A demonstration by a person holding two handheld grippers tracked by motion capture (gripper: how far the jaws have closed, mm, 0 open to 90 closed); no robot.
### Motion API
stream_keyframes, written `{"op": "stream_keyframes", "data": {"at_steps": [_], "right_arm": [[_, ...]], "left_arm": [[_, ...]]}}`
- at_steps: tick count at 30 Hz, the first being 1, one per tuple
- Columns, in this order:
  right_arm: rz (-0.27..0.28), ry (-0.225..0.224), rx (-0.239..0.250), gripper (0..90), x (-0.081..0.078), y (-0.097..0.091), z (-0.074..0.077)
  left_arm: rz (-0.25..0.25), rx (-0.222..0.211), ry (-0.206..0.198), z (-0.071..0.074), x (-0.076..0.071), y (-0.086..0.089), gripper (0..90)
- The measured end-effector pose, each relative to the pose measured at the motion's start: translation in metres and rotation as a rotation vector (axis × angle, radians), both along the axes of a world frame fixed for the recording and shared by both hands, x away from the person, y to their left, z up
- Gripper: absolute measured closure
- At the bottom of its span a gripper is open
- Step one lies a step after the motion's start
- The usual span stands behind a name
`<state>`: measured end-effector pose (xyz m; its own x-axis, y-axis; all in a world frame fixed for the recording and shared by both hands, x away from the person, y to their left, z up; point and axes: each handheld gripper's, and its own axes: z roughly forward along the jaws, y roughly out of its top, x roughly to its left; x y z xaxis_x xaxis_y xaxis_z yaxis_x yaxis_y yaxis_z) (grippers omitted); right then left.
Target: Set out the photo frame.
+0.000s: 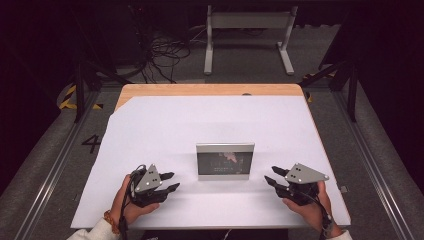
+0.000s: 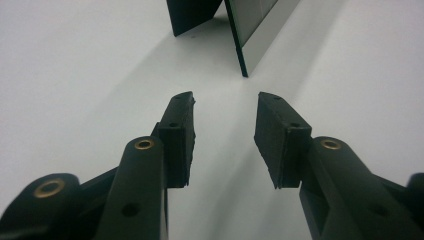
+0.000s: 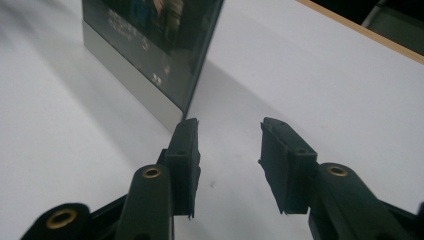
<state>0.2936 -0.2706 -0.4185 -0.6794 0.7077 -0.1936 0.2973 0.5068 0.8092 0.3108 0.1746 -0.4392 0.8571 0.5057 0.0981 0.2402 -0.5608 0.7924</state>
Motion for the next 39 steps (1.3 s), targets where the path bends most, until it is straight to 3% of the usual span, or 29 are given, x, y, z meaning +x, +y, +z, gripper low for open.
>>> {"op": "stream_keyframes", "data": {"at_steps": [1,4,8,9,12,16,22,28,29,30,39], "right_arm": [[-0.006,0.002,-0.007,56.1,-0.001,-0.003,-0.002],[-0.020,0.013,-0.025,53.0,-0.003,-0.014,-0.009],[-0.032,0.016,-0.028,42.4,-0.004,-0.020,-0.014],[-0.032,0.016,-0.028,42.4,-0.004,-0.020,-0.014],[-0.025,0.015,-0.034,30.5,-0.003,-0.020,-0.018],[-0.027,0.010,-0.032,24.7,-0.002,-0.019,-0.018],[-0.041,0.002,-0.034,16.4,-0.003,-0.015,-0.019],[-0.034,0.006,-0.034,16.1,-0.002,-0.014,-0.020],[-0.038,0.003,-0.034,16.1,-0.002,-0.014,-0.020],[-0.038,0.004,-0.036,16.1,-0.002,-0.015,-0.020],[-0.048,0.008,-0.034,14.7,0.000,-0.015,-0.022]], "left_arm": [[0.006,-0.005,-0.002,-0.001,-0.001,0.004,57.2],[0.030,-0.011,0.000,-0.004,-0.005,0.015,46.8],[0.045,0.002,0.013,-0.010,-0.006,0.021,29.9],[0.060,-0.003,0.015,-0.012,-0.006,0.024,29.9],[0.097,-0.002,0.043,-0.019,-0.004,0.031,17.1],[0.113,-0.020,0.063,-0.021,-0.004,0.036,13.5],[0.125,-0.029,0.059,-0.021,-0.005,0.034,9.2],[0.121,-0.023,0.062,-0.021,-0.003,0.033,8.0],[0.122,-0.032,0.079,-0.022,-0.003,0.032,8.0],[0.123,-0.021,0.061,-0.022,-0.002,0.033,8.0],[0.137,-0.010,0.054,-0.022,-0.001,0.033,8.1]]}}
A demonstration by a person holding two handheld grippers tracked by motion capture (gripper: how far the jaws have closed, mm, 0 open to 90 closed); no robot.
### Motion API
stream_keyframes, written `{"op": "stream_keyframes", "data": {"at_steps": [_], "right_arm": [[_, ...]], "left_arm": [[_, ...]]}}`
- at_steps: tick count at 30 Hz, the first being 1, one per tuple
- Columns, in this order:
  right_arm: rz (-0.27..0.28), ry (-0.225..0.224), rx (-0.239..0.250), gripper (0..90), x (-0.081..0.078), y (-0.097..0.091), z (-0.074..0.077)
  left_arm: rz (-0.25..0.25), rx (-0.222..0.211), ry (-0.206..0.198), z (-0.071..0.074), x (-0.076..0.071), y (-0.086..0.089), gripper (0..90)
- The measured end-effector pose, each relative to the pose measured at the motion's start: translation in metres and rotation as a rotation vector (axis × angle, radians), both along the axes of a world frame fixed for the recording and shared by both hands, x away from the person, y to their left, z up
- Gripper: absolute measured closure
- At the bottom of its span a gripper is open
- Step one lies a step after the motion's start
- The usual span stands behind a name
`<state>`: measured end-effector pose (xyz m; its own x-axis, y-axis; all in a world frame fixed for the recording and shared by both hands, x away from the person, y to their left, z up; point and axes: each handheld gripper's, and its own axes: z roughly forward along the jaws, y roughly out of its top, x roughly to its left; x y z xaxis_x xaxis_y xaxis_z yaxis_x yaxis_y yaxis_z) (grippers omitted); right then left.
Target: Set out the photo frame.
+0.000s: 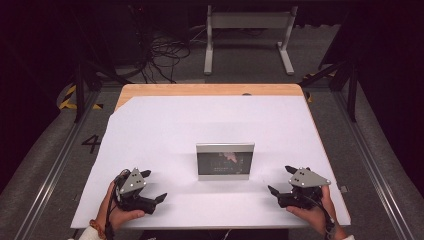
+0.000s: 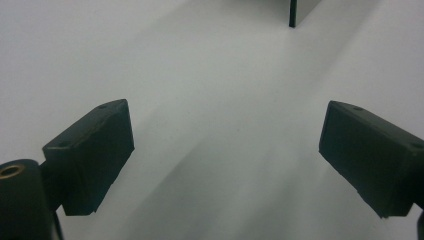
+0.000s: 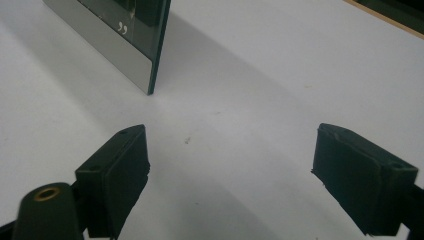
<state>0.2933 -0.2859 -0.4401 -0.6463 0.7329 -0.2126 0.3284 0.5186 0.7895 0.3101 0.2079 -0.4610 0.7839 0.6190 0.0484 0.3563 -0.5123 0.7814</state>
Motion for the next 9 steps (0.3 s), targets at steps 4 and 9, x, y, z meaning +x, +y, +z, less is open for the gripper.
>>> {"op": "stream_keyframes", "data": {"at_steps": [4,9], "right_arm": [[-0.016,-0.002,0.010,12.7,0.0007,-0.0008,0.0000],[-0.021,-0.003,0.015,12.3,0.0012,-0.0015,0.0005]], "left_arm": [[0.004,-0.002,-0.002,0.0007,0.0015,0.0015,7.8],[0.011,-0.004,-0.006,0.0010,0.0024,0.0017,7.6]]}}
